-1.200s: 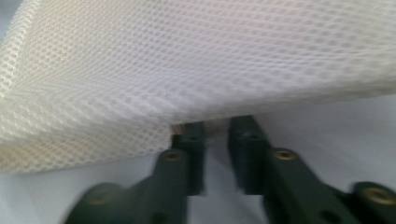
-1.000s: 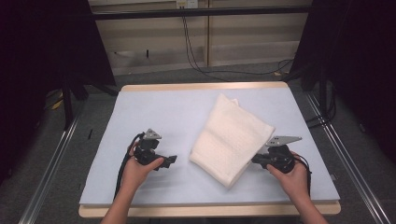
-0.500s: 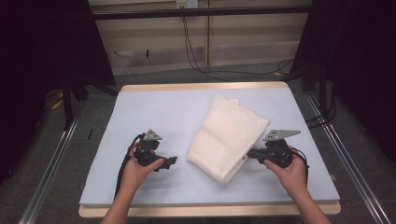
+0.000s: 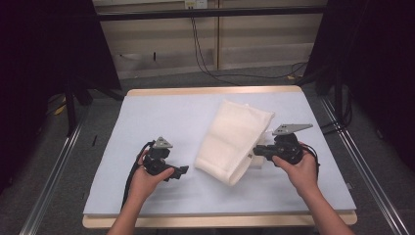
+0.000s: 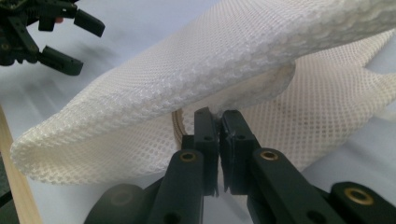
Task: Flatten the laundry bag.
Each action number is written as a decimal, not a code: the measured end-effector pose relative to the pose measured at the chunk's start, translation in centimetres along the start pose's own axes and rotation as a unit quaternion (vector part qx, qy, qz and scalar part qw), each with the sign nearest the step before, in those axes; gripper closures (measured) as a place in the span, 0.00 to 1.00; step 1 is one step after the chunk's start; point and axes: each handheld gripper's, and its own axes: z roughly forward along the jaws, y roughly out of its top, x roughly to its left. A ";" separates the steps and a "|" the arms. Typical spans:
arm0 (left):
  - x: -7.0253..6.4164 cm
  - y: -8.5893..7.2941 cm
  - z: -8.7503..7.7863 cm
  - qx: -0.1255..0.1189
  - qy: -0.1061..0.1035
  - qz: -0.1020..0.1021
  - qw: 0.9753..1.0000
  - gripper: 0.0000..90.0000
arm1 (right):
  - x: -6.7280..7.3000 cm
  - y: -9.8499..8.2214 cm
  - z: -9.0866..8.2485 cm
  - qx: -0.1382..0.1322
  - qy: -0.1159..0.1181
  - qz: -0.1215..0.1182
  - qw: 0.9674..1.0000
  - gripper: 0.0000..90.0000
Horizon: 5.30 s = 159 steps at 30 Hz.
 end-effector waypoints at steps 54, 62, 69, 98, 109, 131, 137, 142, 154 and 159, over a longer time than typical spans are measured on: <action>-0.8 1.5 -2.0 -0.080 0.036 -0.048 0.995 0.81 | 0.8 1.3 3.3 0.003 -0.005 0.005 1.000 0.51; 1.2 0.6 -2.4 -0.064 0.058 -0.071 0.994 0.82 | 0.4 0.5 3.8 0.012 -0.021 -0.012 1.000 0.47; 2.7 -0.7 -2.7 -0.039 0.076 -0.098 0.991 0.77 | -0.6 -0.3 4.0 0.014 -0.056 -0.016 0.998 0.46; 3.8 -4.9 -4.7 0.002 0.092 -0.134 0.987 0.31 | -2.1 -3.1 2.7 0.007 -0.066 0.005 0.998 0.44; 4.2 -5.1 -5.6 -0.037 0.101 -0.125 0.986 0.27 | -2.1 -4.7 1.6 0.009 -0.040 0.022 0.999 0.44; 6.5 -4.5 -6.8 -0.069 0.058 -0.153 0.984 0.27 | -1.7 -5.4 1.4 0.022 -0.044 0.038 0.998 0.69; 6.9 -4.0 -6.1 -0.065 0.065 -0.151 0.984 0.27 | -1.5 -5.4 2.3 0.041 -0.050 0.054 0.996 0.69; 7.1 -3.3 -5.9 -0.048 0.059 -0.157 0.985 0.35 | -1.6 -5.2 3.4 0.050 -0.046 0.049 0.996 0.76; 9.3 -2.0 -3.7 -0.018 0.039 -0.198 0.979 0.82 | -3.7 -3.0 4.6 0.053 -0.074 0.054 0.994 0.92; 9.7 -1.1 -2.5 -0.018 0.028 -0.195 0.980 0.86 | -5.0 -2.2 4.9 0.045 -0.111 0.048 0.992 0.93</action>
